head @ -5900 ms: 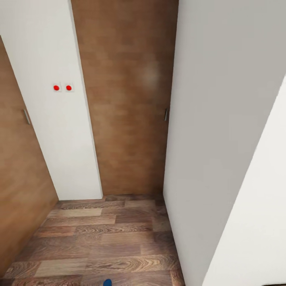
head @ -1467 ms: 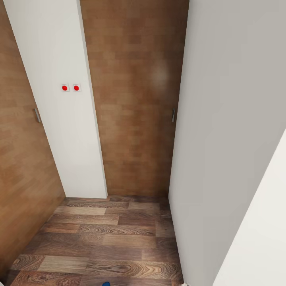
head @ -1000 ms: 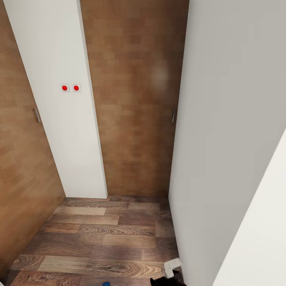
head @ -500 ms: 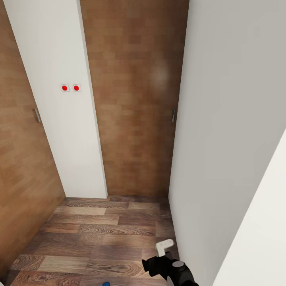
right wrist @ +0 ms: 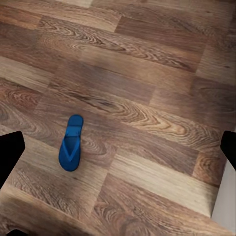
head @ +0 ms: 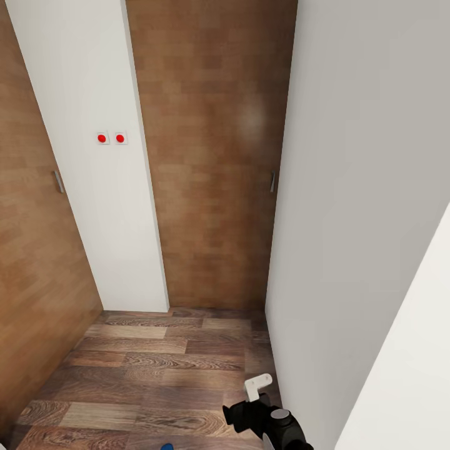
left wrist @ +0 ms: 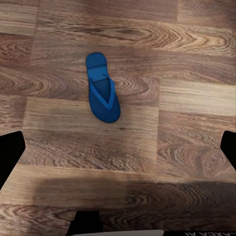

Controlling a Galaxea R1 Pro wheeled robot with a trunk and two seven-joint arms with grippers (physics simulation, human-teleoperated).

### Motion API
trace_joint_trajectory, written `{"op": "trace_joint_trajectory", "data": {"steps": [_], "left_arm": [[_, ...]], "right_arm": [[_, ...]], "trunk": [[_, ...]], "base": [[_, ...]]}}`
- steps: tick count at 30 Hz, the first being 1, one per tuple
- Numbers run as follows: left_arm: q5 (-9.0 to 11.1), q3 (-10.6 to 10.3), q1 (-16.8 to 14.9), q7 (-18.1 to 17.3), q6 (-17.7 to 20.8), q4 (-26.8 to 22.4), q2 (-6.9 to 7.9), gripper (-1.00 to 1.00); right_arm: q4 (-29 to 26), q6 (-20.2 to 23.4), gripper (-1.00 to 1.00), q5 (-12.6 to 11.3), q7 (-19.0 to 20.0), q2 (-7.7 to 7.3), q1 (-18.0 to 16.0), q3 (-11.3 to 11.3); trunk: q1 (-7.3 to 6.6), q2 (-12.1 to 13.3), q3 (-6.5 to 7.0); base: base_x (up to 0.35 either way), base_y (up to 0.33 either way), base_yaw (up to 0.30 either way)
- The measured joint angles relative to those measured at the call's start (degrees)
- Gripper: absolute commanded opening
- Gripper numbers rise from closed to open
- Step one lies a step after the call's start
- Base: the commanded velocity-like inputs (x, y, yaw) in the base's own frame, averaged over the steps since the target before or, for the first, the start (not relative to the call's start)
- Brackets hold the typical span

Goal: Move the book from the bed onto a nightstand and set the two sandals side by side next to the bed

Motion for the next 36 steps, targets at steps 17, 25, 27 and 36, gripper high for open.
{"op": "trace_joint_trajectory", "data": {"steps": [17,25,27,36], "left_arm": [[0.0,0.0,0.0,0.0,0.0,0.0,0.00,1.00],[0.0,0.0,0.0,0.0,0.0,0.0,0.00,1.00],[0.0,0.0,0.0,0.0,0.0,0.0,0.00,1.00],[0.0,0.0,0.0,0.0,0.0,0.0,0.07,1.00]], "right_arm": [[-1.6,0.2,1.00,-0.8,14.1,-0.01,0.0,0.3],[-1.6,0.2,1.00,-0.7,18.3,-0.02,0.0,0.3],[-1.7,0.2,1.00,-0.7,18.6,-0.02,0.0,0.2],[-1.7,0.2,1.00,-0.7,18.6,-0.02,0.0,0.2]], "trunk": [[3.29,-6.0,-2.69],[5.05,-9.2,-4.13],[5.05,-9.2,-4.13],[7.02,-12.8,-5.74]], "base": [[0.000,0.000,0.000],[0.000,0.000,0.000],[0.000,0.000,0.000],[0.000,0.000,0.000]]}}
